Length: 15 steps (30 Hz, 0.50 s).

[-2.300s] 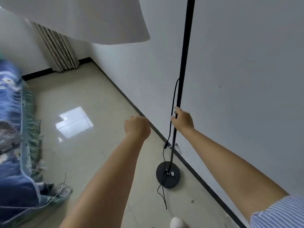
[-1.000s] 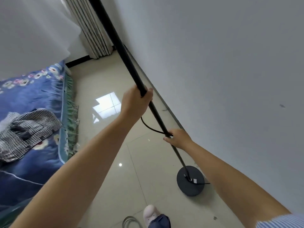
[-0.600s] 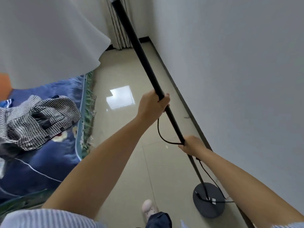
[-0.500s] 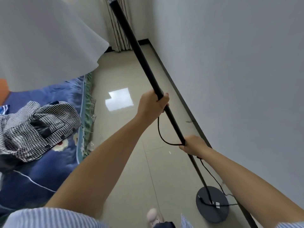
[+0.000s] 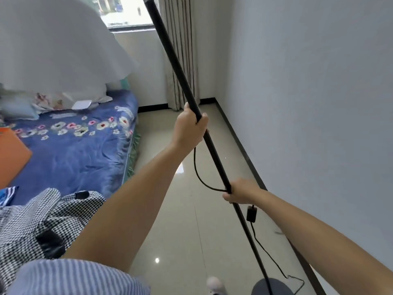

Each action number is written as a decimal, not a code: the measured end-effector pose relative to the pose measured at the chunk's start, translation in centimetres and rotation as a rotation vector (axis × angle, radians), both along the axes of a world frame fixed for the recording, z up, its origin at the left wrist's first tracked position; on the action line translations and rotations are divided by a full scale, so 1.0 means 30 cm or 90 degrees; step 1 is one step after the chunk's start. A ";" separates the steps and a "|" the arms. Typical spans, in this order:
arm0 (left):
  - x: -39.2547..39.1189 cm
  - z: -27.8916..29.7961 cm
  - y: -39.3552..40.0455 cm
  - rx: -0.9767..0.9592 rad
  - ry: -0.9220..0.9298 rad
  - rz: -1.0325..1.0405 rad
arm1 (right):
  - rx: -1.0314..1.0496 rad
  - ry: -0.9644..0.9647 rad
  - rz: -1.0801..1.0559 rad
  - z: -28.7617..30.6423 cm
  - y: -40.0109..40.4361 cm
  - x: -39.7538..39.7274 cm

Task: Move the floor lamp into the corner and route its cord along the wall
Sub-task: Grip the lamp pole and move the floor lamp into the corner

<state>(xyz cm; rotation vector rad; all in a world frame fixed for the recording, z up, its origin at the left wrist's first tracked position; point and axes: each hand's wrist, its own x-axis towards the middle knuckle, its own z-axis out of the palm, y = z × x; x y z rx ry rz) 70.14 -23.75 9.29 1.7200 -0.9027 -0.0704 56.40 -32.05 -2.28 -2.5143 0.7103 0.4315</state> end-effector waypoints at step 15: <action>1.234 0.100 -0.751 0.021 -0.051 -0.021 | -0.008 -0.042 -0.026 0.082 -0.777 1.291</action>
